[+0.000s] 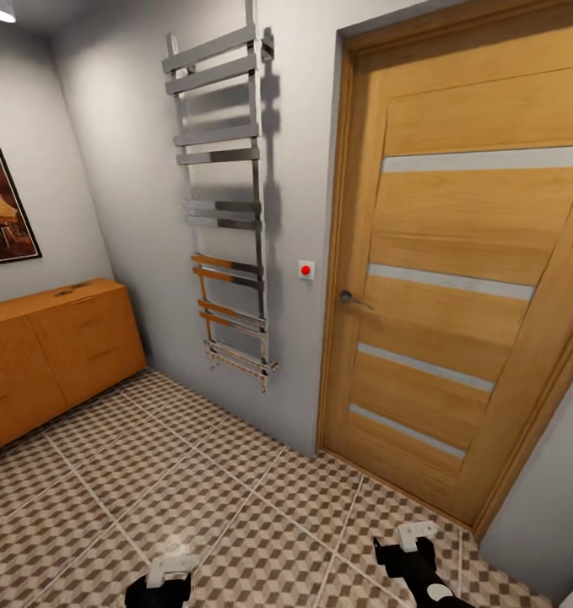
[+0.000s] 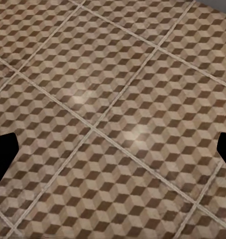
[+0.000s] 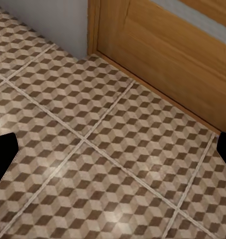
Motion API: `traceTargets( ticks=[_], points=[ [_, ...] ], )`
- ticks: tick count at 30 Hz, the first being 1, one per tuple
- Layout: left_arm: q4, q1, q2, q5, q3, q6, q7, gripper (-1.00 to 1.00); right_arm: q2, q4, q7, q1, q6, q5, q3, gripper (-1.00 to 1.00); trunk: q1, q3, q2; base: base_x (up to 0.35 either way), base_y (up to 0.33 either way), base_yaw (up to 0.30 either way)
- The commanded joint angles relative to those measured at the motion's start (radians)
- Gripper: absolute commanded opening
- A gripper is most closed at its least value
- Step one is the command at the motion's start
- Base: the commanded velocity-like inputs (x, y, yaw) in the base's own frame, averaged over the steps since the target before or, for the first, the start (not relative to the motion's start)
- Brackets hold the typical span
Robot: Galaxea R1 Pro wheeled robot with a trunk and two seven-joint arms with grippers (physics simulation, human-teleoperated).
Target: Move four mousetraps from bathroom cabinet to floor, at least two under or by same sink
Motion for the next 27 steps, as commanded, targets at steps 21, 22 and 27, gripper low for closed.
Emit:
traceTargets(
  ticks=[21, 22, 27],
  points=[
    [0.004, -0.002, -0.001, 0.010, -0.009, -0.006, 0.000, 1.00, 0.000, 0.001, -0.007, 0.000, -0.002, 0.009, 0.004, 1.00, 0.001, -0.002, -0.002, 0.000, 0.000, 0.255],
    [0.004, -0.002, -0.001, 0.010, -0.009, -0.006, 0.000, 1.00, 0.000, 0.001, -0.007, -0.001, -0.002, 0.009, 0.004, 1.00, 0.001, -0.002, -0.002, 0.000, 0.000, 0.255],
    [0.004, -0.002, -0.001, 0.010, -0.009, -0.006, 0.000, 1.00, 0.000, 0.001, -0.007, 0.000, -0.002, 0.009, 0.005, 1.00, 0.001, -0.002, -0.002, 0.000, 0.000, 0.255]
  ],
)
